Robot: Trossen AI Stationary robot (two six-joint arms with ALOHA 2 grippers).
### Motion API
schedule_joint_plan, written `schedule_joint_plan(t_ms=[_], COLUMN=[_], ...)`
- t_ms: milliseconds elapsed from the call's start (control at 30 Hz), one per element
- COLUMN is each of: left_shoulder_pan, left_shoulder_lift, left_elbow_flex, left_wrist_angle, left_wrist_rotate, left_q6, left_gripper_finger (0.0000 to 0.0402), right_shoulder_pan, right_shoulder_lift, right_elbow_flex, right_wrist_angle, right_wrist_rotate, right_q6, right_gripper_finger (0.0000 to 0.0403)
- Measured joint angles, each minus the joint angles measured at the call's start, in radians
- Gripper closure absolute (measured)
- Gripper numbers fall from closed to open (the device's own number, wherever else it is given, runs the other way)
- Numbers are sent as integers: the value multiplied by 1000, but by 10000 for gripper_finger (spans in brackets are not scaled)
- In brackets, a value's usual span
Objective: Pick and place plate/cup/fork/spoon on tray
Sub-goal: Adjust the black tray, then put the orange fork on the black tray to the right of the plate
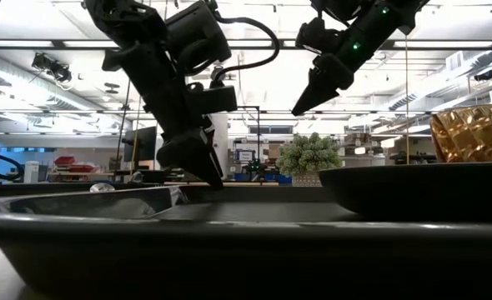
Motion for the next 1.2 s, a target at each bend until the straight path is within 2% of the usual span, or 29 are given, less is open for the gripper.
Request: schedule_joint_plan(t_ms=[200,433,600,733,933,1200], left_shoulder_pan=[6,-2,-2,2,76,165], left_shoulder_lift=[-13,-94,-160,-219,-327,-464], left_elbow_flex=[-2,-2,-16,-76,-182,-256], left_wrist_angle=[-5,-22,-23,0,66,91], left_wrist_rotate=[-5,13,19,24,28,40], left_q6=[-8,-14,-15,14,13,-182], left_gripper_finger=[230,230,230,230,230,230], right_shoulder_pan=[0,0,-5,-12,-20,-75], right_shoulder_lift=[0,0,-5,-28,-94,-170], right_elbow_flex=[0,-10,-92,-157,-264,-408], right_wrist_angle=[-1,36,202,328,553,913], right_wrist_rotate=[-7,-13,-28,-35,-88,-159], right_q6=[15,18,25,44,-12,-158], right_gripper_finger=[186,186,186,186,186,186])
